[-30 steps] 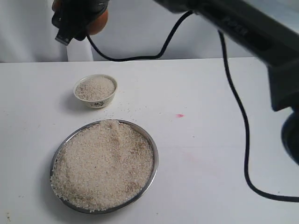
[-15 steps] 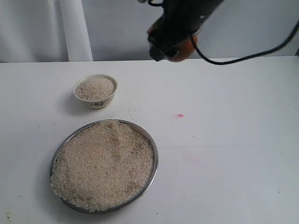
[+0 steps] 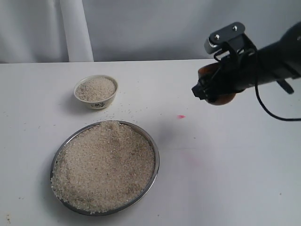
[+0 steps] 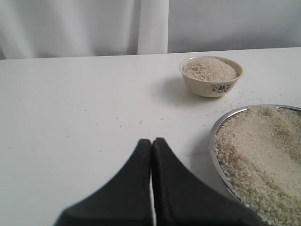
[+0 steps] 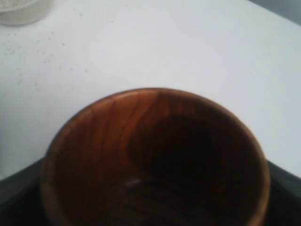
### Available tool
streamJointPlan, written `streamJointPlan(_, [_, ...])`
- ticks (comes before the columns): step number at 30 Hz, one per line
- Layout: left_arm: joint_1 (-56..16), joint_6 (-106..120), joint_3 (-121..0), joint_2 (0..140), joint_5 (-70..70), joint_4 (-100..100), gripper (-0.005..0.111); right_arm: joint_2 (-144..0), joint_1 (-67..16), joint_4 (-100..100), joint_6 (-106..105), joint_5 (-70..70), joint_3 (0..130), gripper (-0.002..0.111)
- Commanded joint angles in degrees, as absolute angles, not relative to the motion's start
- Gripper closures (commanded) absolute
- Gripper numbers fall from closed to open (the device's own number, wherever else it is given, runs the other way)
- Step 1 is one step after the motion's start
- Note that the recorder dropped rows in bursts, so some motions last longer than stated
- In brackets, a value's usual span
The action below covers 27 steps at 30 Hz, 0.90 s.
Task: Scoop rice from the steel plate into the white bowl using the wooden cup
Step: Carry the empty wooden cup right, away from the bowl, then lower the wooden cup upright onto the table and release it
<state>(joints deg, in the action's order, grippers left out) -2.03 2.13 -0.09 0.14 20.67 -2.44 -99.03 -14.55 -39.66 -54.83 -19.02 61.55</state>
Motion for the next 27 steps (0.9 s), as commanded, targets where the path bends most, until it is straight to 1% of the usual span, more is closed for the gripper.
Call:
streamJointPlan(1, [-2.4, 2.2, 0.0, 0.0, 19.9, -2.4, 0.107, -98.2, -14.0, -57.7, -74.9, -12.2, 55.0, 0.108])
streamJointPlan(6, [-2.4, 2.1, 0.0, 0.0, 19.9, -2.4, 0.107, -98.2, -14.0, -82.3, -102.1, -13.1, 50.6, 0.108])
streamJointPlan(9, [-2.4, 2.1, 0.0, 0.0, 19.9, -2.4, 0.107, -98.2, -13.6, -99.8, -119.9, -18.7, 48.7, 0.108])
streamJointPlan(10, [-2.4, 2.1, 0.0, 0.0, 19.9, -2.4, 0.107, -98.4, -13.1, -99.9, -122.8, -21.3, 48.1, 0.108])
streamJointPlan(12, [-2.4, 2.1, 0.0, 0.0, 19.9, -2.4, 0.107, -98.6, -11.7, -99.9, -122.8, -26.2, 48.1, 0.108])
streamJointPlan(18, [-2.4, 2.2, 0.0, 0.0, 19.9, -2.4, 0.107, -101.7, -8.5, -99.9, -122.8, -26.1, 48.1, 0.108])
streamJointPlan(27, [-2.4, 2.0, 0.0, 0.0, 19.9, -2.4, 0.107, -111.9, -8.5, -99.9, -122.8, -30.9, 52.8, 0.108])
